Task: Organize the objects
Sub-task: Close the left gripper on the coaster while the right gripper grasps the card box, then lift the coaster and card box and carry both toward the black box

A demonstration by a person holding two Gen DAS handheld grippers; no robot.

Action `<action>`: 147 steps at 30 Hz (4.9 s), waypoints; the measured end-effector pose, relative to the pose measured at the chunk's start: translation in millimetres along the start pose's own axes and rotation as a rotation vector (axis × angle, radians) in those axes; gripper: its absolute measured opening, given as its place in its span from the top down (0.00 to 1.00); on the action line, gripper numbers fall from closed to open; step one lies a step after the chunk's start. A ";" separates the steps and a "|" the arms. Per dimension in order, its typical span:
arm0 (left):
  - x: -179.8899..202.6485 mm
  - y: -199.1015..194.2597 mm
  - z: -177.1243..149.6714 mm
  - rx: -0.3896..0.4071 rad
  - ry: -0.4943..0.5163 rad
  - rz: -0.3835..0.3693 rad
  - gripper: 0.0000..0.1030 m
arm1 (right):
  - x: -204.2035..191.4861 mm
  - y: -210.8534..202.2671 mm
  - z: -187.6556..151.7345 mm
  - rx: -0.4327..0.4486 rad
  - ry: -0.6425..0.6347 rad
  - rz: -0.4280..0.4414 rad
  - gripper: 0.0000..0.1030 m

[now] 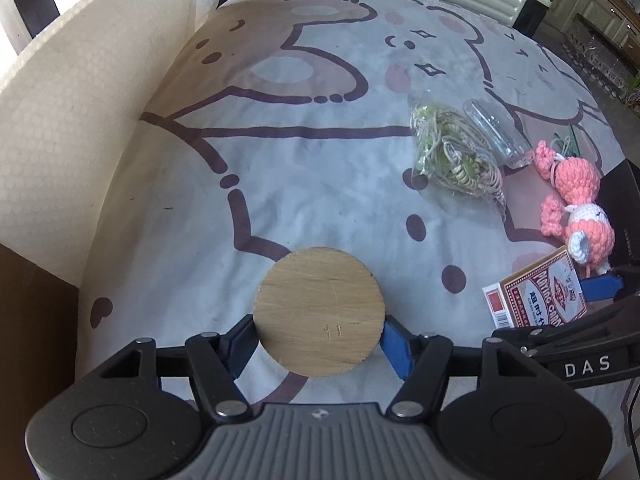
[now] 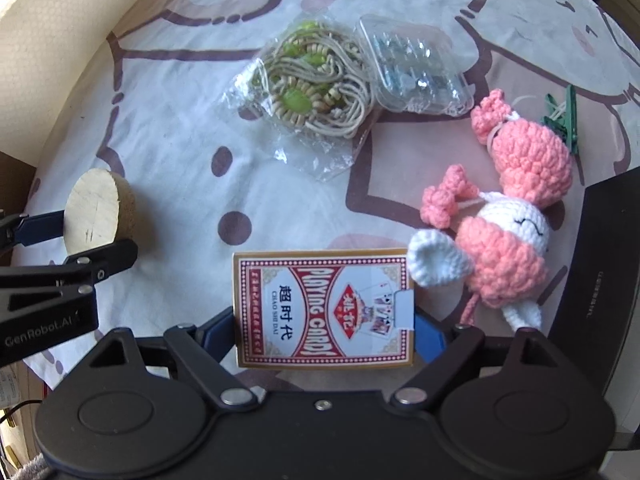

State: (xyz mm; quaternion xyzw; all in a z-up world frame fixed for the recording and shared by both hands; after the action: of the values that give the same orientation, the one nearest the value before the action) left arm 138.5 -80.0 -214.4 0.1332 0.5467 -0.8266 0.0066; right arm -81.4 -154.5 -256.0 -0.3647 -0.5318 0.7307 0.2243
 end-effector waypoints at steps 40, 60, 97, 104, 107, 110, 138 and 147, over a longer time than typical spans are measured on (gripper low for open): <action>30.6 -171.7 59.3 0.314 0.019 0.147 0.35 | 63.2 -200.6 -15.9 0.584 0.248 0.039 0.13; 53.0 -162.3 68.5 0.344 0.079 0.130 0.35 | 92.9 -203.7 -7.2 0.656 0.255 -0.032 0.13; 212.0 -144.3 102.3 0.385 0.287 -0.078 0.35 | 245.0 -222.1 -35.1 0.690 0.441 -0.151 0.13; 251.6 -141.0 104.6 0.388 0.334 -0.125 0.35 | 283.6 -223.8 -49.7 0.688 0.499 -0.180 0.13; 265.8 -139.8 105.8 0.392 0.349 -0.140 0.35 | 296.7 -223.6 -55.2 0.685 0.518 -0.186 0.13; 277.8 -138.9 105.9 0.395 0.359 -0.160 0.35 | 309.0 -222.1 -59.9 0.683 0.534 -0.192 0.13; 341.2 -84.6 98.8 0.253 0.456 -0.277 0.35 | 327.6 -167.4 -53.0 0.510 0.531 -0.099 0.13; 325.8 -80.9 116.0 0.266 0.384 -0.282 0.35 | 307.9 -126.8 -39.8 0.374 0.472 -0.064 0.13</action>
State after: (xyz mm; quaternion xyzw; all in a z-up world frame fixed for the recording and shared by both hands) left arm -213.1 -108.6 -173.0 0.2095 0.4376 -0.8436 -0.2301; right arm -253.4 132.5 -234.0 -0.4599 -0.3325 0.7035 0.4278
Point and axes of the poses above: each gripper's, at about its wrist camera, not at the fingertips, and y roughly the way its jaws point, x to its right, z to its top, the point moved 8 cm from there along y, roughly the way its jaws point, and after that the axes turned 15 degrees about y, right-handed, at the moved point
